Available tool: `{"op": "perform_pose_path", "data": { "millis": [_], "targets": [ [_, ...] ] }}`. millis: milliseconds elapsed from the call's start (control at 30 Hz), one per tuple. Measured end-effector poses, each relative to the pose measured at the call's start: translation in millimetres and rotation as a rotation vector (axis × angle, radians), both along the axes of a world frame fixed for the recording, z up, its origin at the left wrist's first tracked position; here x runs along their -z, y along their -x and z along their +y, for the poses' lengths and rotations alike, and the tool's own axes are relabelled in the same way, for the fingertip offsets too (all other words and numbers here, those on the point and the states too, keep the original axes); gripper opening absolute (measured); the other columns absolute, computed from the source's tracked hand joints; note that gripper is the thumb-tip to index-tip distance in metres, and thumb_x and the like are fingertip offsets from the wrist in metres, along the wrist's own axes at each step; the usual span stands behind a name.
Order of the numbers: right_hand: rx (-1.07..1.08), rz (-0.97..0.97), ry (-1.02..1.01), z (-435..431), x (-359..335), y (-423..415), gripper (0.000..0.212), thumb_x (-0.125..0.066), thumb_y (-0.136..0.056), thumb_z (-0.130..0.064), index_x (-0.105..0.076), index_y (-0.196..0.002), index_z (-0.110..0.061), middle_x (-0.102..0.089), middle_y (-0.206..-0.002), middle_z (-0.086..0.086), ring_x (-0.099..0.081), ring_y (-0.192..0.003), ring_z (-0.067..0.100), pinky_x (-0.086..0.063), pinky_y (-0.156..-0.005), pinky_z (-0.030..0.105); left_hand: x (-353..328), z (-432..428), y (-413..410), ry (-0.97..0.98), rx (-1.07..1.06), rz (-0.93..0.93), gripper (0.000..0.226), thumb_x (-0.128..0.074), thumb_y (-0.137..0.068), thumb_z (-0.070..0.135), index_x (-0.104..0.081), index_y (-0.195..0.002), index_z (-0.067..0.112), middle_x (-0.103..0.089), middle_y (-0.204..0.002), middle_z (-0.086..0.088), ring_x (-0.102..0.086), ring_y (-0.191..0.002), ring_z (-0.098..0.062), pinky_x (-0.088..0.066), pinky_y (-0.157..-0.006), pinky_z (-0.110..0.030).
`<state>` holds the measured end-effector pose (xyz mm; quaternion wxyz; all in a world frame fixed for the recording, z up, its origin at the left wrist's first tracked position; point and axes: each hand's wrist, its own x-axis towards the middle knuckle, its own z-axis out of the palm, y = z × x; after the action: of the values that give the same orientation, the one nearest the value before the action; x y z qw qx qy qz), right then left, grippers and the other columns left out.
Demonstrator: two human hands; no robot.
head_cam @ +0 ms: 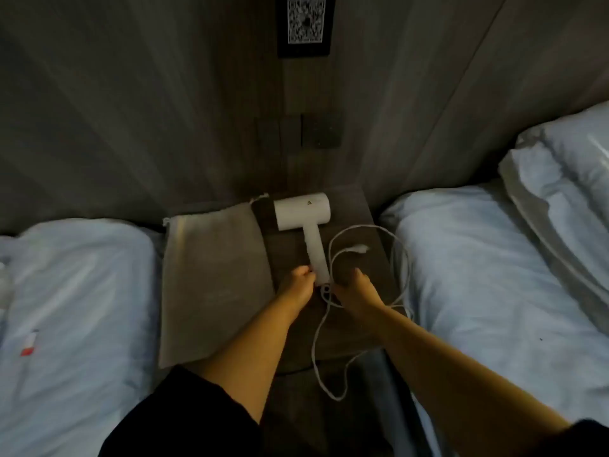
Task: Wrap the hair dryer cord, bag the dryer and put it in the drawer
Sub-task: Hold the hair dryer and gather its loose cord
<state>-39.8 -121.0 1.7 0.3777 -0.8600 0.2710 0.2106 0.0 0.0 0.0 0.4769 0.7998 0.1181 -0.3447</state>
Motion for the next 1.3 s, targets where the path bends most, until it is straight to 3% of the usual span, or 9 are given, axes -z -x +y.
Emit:
{"op": "perform_pose_path", "data": {
  "millis": [167,300,367,467,667,833,967,1167,1300],
  "targets": [
    [0.137,-0.111,-0.083,6,31,-21,0.033,-0.055,-0.091,-0.023,-0.057,-0.118,-0.004,-0.063,-0.118,0.016,-0.059,-0.100,0.028,-0.038,-0.070,0.026,32,-5,-26,0.101,-0.176,0.000,0.034,-0.043,-0.095,0.021,-0.053,-0.127,0.016,-0.053,-0.133,-0.010,-0.053,-0.115,-0.029,-0.044,-0.100,-0.044],
    [0.173,-0.178,-0.134,10,47,-35,0.046,-0.058,-0.089,-0.028,-0.052,-0.127,-0.003,-0.061,-0.124,0.016,-0.058,-0.111,0.030,-0.045,-0.082,0.032,49,-6,-42,0.131,-0.229,-0.036,0.020,-0.060,-0.087,0.020,-0.063,-0.104,0.010,-0.065,-0.111,-0.015,-0.062,-0.098,-0.030,-0.053,-0.089,-0.044],
    [0.154,-0.216,-0.130,10,55,-35,0.050,-0.061,-0.087,-0.030,-0.052,-0.127,-0.002,-0.062,-0.123,0.016,-0.059,-0.110,0.029,-0.047,-0.082,0.032,59,-3,-45,0.222,-0.239,-0.053,0.015,-0.067,-0.083,0.019,-0.064,-0.092,0.008,-0.067,-0.100,-0.015,-0.065,-0.086,-0.027,-0.057,-0.077,-0.037],
    [0.135,-0.269,-0.116,7,64,-33,0.048,-0.061,-0.087,-0.029,-0.053,-0.124,0.001,-0.063,-0.120,0.016,-0.060,-0.106,0.029,-0.043,-0.065,0.024,69,-1,-41,0.331,-0.230,-0.128,0.011,-0.071,-0.080,0.018,-0.063,-0.074,0.012,-0.067,-0.076,-0.008,-0.063,-0.065,-0.016,-0.054,-0.051,-0.020],
    [0.093,-0.474,0.112,11,83,-18,0.044,-0.051,-0.093,-0.028,-0.046,-0.127,-0.001,-0.055,-0.130,0.018,-0.053,-0.118,0.033,-0.042,-0.093,0.036,75,-6,-29,0.278,-0.180,-0.289,0.013,-0.072,-0.078,0.020,-0.064,-0.073,0.012,-0.068,-0.077,-0.009,-0.064,-0.063,-0.016,-0.050,-0.053,-0.023],
    [0.040,-0.614,0.174,5,78,19,0.042,-0.051,-0.091,-0.029,-0.049,-0.124,-0.003,-0.059,-0.124,0.017,-0.055,-0.113,0.033,-0.042,-0.088,0.035,70,-9,9,0.488,-0.209,-0.194,0.022,-0.066,-0.083,0.010,-0.059,-0.096,-0.006,-0.069,-0.082,-0.013,-0.067,-0.078,-0.025,-0.052,-0.048,-0.023],
    [-0.016,-0.781,0.269,0,58,90,0.034,-0.056,-0.086,-0.025,-0.057,-0.117,-0.010,-0.065,-0.115,0.014,-0.059,-0.103,0.031,-0.039,-0.077,0.030,70,5,75,0.762,-0.142,-0.202,0.029,-0.064,-0.084,0.012,-0.058,-0.111,0.004,-0.071,-0.097,-0.010,-0.070,-0.083,-0.016,-0.055,-0.058,-0.022],
    [-0.073,-0.937,0.361,21,44,211,0.030,-0.058,-0.085,-0.023,-0.060,-0.114,-0.016,-0.060,-0.113,0.009,-0.058,-0.098,0.027,-0.039,-0.074,0.030,69,20,188,0.940,-0.195,-0.169,0.018,-0.064,-0.085,0.016,-0.060,-0.101,0.009,-0.071,-0.091,-0.010,-0.071,-0.076,-0.018,-0.059,-0.064,-0.027],
    [-0.068,-1.057,0.331,40,54,266,0.032,-0.060,-0.084,-0.025,-0.061,-0.116,-0.021,-0.059,-0.107,0.002,-0.057,-0.096,0.021,-0.037,-0.073,0.028,73,34,236,0.987,-0.178,-0.253,0.019,-0.065,-0.084,0.021,-0.062,-0.100,0.011,-0.075,-0.091,-0.008,-0.071,-0.089,-0.021,-0.057,-0.081,-0.035]
  ]
}}
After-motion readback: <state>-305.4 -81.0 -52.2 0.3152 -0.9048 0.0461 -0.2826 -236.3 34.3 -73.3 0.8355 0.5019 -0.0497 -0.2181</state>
